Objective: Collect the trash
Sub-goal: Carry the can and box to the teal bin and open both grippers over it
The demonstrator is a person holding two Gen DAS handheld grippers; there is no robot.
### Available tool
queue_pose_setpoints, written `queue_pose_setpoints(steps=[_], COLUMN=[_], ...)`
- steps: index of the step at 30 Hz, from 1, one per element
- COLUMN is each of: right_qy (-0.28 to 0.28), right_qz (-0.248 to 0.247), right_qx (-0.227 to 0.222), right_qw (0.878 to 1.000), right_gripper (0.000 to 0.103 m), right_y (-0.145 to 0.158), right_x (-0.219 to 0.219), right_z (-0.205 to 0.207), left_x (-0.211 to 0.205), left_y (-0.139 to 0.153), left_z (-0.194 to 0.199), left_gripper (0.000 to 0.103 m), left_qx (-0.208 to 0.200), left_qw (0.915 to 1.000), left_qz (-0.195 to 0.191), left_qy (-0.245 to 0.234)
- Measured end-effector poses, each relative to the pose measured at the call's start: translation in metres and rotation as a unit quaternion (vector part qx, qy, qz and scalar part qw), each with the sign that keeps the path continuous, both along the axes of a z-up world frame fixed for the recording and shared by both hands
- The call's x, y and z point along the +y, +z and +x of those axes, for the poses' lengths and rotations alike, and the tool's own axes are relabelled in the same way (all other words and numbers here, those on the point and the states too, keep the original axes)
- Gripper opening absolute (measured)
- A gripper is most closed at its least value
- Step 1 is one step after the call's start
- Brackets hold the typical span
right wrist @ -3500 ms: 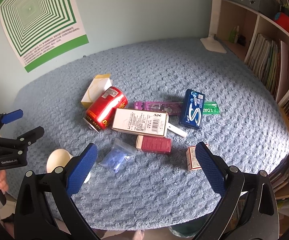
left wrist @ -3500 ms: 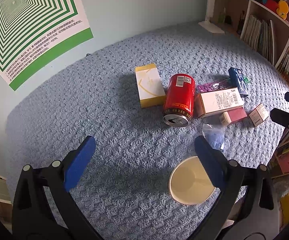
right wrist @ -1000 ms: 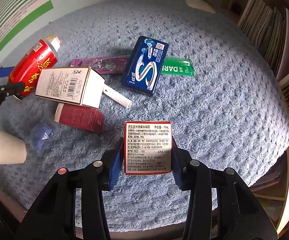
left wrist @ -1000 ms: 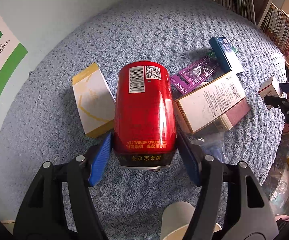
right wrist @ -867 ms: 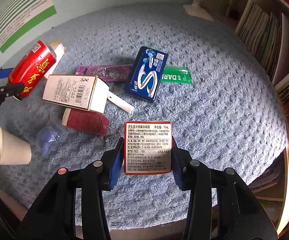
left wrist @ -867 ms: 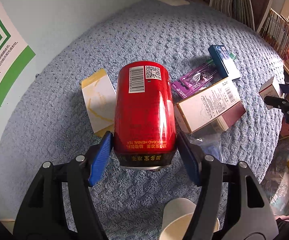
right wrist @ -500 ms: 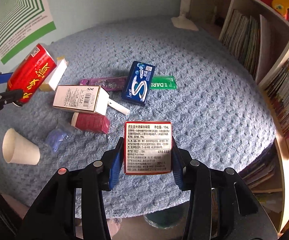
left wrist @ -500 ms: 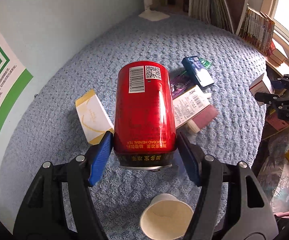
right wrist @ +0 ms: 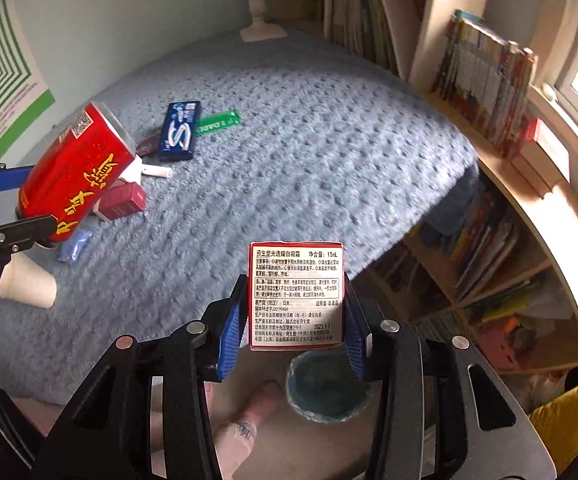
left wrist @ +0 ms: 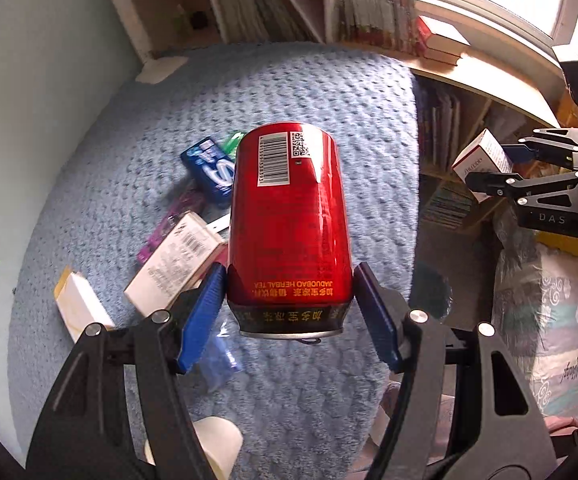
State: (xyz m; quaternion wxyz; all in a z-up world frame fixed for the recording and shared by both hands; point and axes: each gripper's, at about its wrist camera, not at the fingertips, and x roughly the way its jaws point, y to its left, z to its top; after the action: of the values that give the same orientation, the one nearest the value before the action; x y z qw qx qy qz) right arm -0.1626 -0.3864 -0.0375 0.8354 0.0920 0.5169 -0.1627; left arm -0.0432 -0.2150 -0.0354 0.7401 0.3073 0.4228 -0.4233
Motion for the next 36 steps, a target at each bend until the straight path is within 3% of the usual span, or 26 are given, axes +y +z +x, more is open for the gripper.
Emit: queue_pose_setpoints(steps=[8,14,18,27,34,35,36], right_qy=[-0.103,-0.167,-0.21,-0.276,-0.281,-0.28,-0.281], right_qz=[0.024,0.056,0.094,0.18,0.205,0.206,0.21], right_qx=[0.014,0.02,0.02,0.025,0.026,0.026,0.026], right_qw=[0.994,0.984,0.973,0.944,0.937,0.937,0.936], right_gripper=[0.044,0.044,0.044,0.044,0.046,0.049,0.062], right_y=[-0.014,-0.033,-0.058,-0.119,-0.145,-0.147,-0.15], right_x=[-0.037,-0.058,-0.071,-0.084,-0.093,-0.094,-0.098], right_z=[-0.086,-0.141,-0.171,-0.212,-0.212,-0.21,-0.21], left_x=[-0.072,-0.112,-0.138,-0.168,-0.183,-0.186,-0.186], left_y=[-0.015,-0.036,-0.065,-0.13,-0.155,-0.157,-0.156], left_z=[-0.072,-0.123,-0.151,-0.194,-0.202,-0.203,-0.205], left_gripper=[0.063,0.063,0.063,0.063,0.063,0.064,0.064], left_qx=[0.016,0.032,0.051,0.074,0.076,0.071,0.064], left_qw=[0.9922,0.9789,0.968,0.9431,0.9346,0.9334,0.933], left_qz=[0.011,0.032,0.062,0.14,0.173,0.177,0.178], left_qy=[-0.123,-0.199,-0.238,-0.292,-0.301,-0.304,-0.306])
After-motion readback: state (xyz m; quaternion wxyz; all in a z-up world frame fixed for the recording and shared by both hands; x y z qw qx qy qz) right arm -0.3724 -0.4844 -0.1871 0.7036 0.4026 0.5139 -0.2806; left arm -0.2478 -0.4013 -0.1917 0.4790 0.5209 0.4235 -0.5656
